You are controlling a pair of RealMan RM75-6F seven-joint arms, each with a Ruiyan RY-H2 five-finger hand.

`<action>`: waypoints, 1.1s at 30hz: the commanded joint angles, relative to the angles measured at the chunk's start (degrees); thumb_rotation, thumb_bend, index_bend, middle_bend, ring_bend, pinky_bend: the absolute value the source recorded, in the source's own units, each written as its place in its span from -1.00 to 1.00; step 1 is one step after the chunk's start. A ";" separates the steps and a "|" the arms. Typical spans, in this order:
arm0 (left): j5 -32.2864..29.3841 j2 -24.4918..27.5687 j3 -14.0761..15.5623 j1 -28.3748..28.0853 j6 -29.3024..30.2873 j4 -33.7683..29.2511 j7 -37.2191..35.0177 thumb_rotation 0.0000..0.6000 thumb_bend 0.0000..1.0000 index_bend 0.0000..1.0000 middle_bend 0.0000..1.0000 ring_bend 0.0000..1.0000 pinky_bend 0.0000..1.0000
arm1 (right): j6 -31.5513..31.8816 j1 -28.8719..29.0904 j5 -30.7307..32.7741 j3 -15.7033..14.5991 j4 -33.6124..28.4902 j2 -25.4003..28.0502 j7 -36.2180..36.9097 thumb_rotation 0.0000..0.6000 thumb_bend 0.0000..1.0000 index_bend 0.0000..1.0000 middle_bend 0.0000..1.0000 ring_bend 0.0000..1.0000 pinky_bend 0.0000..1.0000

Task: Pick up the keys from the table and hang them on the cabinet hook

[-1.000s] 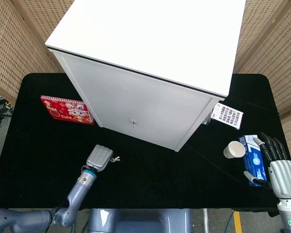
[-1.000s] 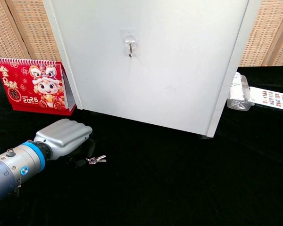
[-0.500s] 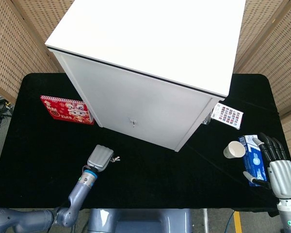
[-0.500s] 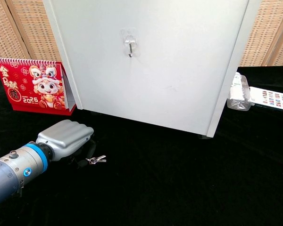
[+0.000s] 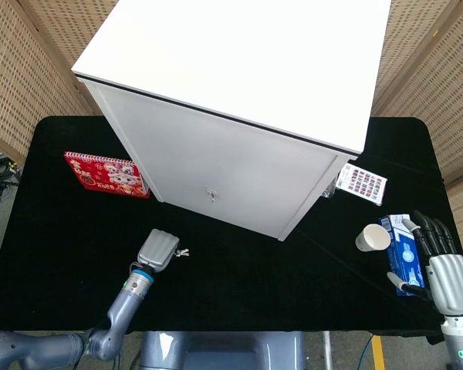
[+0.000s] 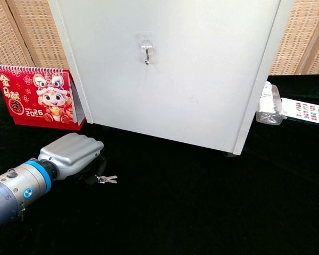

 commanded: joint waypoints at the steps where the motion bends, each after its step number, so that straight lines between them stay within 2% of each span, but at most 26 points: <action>1: 0.82 0.86 -0.05 0.14 0.69 -1.04 -0.50 1.00 -0.07 0.18 0.89 0.84 0.55 | -0.01 0.03 0.01 0.03 -0.01 -0.01 -0.01 1.00 -0.83 -0.72 -1.00 -1.00 -1.00; 12: 7.06 6.27 0.89 0.62 4.60 -7.70 -1.66 1.00 -0.07 0.19 0.89 0.84 0.55 | -0.08 0.02 -0.16 -0.12 -0.11 -0.18 -0.55 1.00 -0.83 -0.72 -1.00 -1.00 -1.00; 23: 11.91 11.78 -0.36 -0.38 7.58 -14.95 1.22 1.00 -0.07 0.20 0.89 0.84 0.55 | 0.10 0.00 -0.07 0.03 -0.18 -0.15 -0.42 1.00 -0.83 -0.72 -1.00 -1.00 -1.00; 33: 21.47 14.98 -1.46 -4.26 9.14 -14.52 7.27 1.00 -0.07 0.25 0.89 0.84 0.55 | 0.44 -0.11 -0.13 0.11 -0.26 -0.12 -0.16 1.00 -0.83 -0.71 -1.00 -1.00 -1.00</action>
